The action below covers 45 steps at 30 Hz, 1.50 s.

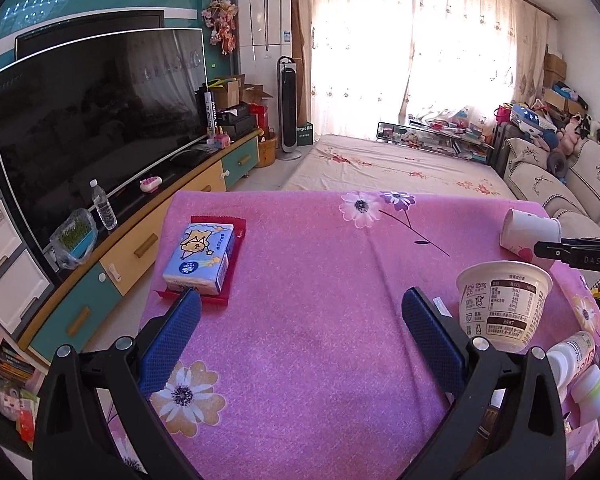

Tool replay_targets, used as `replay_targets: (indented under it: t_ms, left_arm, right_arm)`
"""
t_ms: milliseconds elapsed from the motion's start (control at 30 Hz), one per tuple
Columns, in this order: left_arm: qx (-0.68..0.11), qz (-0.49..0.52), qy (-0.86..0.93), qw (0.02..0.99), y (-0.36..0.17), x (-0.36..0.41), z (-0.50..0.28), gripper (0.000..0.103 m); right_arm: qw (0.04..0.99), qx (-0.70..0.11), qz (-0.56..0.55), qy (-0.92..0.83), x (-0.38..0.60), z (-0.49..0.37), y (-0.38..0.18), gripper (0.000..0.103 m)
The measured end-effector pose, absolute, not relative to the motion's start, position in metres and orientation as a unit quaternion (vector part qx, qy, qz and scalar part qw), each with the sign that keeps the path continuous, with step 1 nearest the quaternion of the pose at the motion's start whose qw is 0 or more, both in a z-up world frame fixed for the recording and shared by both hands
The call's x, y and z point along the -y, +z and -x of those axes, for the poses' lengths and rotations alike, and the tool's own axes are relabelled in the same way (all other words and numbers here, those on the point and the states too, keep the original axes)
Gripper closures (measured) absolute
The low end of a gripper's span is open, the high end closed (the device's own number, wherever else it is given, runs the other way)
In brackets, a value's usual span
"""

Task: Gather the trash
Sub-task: 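Grasp the white paper cup with the right tool and lift it, then carry the paper cup over the yellow-rimmed bin and open the right tool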

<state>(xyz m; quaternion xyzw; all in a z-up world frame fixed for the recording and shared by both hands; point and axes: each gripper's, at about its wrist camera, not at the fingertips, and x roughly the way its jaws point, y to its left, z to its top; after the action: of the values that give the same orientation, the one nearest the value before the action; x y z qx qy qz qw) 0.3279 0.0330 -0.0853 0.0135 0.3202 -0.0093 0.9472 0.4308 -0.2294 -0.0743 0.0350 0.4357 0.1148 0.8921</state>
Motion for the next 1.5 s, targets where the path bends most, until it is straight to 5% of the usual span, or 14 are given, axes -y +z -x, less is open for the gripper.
replay_targets:
  t_ms: [67, 167, 600, 1000, 1500]
  left_arm:
    - [-0.318, -0.015, -0.009, 0.948, -0.085, -0.033, -0.329, 0.004]
    - [-0.315, -0.011, -0.011, 0.949, -0.084, -0.032, -0.318, 0.004]
    - [-0.293, -0.027, -0.032, 0.955, -0.073, -0.019, -0.299, 0.004]
    - [-0.303, -0.029, -0.055, 0.951, -0.07, -0.007, -0.294, 0.004]
    - [-0.358, -0.084, -0.151, 0.917, -0.036, 0.056, -0.288, 0.004]
  right_arm:
    - [0.889, -0.441, -0.04, 0.116, 0.227, -0.433, -0.075, 0.087]
    - [0.892, -0.435, -0.042, 0.117, 0.224, -0.429, -0.069, 0.1]
    - [0.916, -0.395, -0.021, 0.061, 0.269, -0.297, 0.014, 0.1]
    - [0.833, -0.541, -0.045, -0.11, 0.407, -0.244, -0.092, 0.097]
    - [0.844, -0.522, -0.063, -0.101, 0.404, -0.239, -0.092, 0.076]
